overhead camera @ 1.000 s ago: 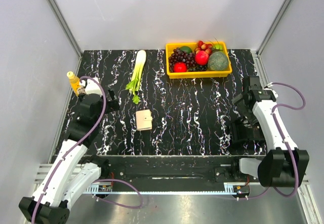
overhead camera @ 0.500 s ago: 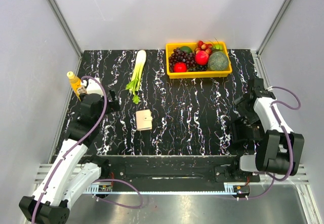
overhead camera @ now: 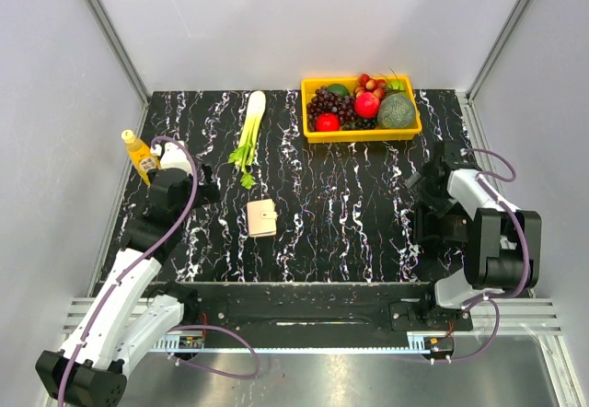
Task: Put the credit cards into the card holder
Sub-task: Open the storage box at the center of the board, then open the card holder at the center of the board.
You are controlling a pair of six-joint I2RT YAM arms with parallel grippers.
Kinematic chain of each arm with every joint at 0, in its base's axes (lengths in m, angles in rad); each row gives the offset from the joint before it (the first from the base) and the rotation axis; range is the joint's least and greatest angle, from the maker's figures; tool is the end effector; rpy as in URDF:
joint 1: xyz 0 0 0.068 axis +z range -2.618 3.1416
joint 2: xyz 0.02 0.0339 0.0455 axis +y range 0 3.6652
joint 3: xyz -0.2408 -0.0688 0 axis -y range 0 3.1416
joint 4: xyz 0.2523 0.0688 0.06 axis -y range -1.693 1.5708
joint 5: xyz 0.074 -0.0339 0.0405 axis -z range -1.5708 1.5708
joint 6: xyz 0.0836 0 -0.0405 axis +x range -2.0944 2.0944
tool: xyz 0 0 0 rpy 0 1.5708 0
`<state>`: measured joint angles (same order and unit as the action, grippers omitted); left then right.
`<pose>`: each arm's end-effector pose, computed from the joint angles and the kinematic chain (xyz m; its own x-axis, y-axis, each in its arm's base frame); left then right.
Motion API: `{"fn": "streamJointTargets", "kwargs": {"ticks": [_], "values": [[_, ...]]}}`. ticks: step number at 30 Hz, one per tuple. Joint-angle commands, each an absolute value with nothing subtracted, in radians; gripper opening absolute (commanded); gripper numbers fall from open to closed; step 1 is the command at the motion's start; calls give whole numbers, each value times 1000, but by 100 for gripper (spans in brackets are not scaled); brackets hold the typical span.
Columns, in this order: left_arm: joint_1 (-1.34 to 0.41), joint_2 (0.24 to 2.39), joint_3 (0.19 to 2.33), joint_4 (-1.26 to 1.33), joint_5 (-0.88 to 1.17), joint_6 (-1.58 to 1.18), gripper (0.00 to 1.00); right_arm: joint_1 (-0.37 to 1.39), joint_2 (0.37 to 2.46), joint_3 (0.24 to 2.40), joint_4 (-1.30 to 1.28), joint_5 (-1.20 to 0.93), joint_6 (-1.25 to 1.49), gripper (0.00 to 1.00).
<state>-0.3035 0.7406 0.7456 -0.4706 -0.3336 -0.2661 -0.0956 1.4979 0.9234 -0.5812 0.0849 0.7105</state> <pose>0.2286 -0.0429 0.2685 -0.4142 -0.1307 -0.9008 -0.1096 0.9896 -0.0931 0.3082 -0.0367 0.1230 -0.6063 0.7110 -0.3563 0.6920 0.6924 0.2042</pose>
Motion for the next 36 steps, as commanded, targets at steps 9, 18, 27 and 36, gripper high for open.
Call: {"fn": "streamJointTargets", "kwargs": {"ticks": [9, 18, 27, 36], "values": [[-302, 753, 765, -454, -321, -264, 99, 164, 1690, 1041, -505, 51, 620, 86], [-302, 773, 764, -460, -318, -294, 99, 322, 1756, 1140, -503, 38, 523, 86], [-302, 974, 756, -453, -183, -440, 99, 330, 1501, 1173, -508, 22, 350, 98], [-359, 1244, 687, -266, -58, -546, 85, 454, 1445, 1152, -470, -121, 443, 79]]}}
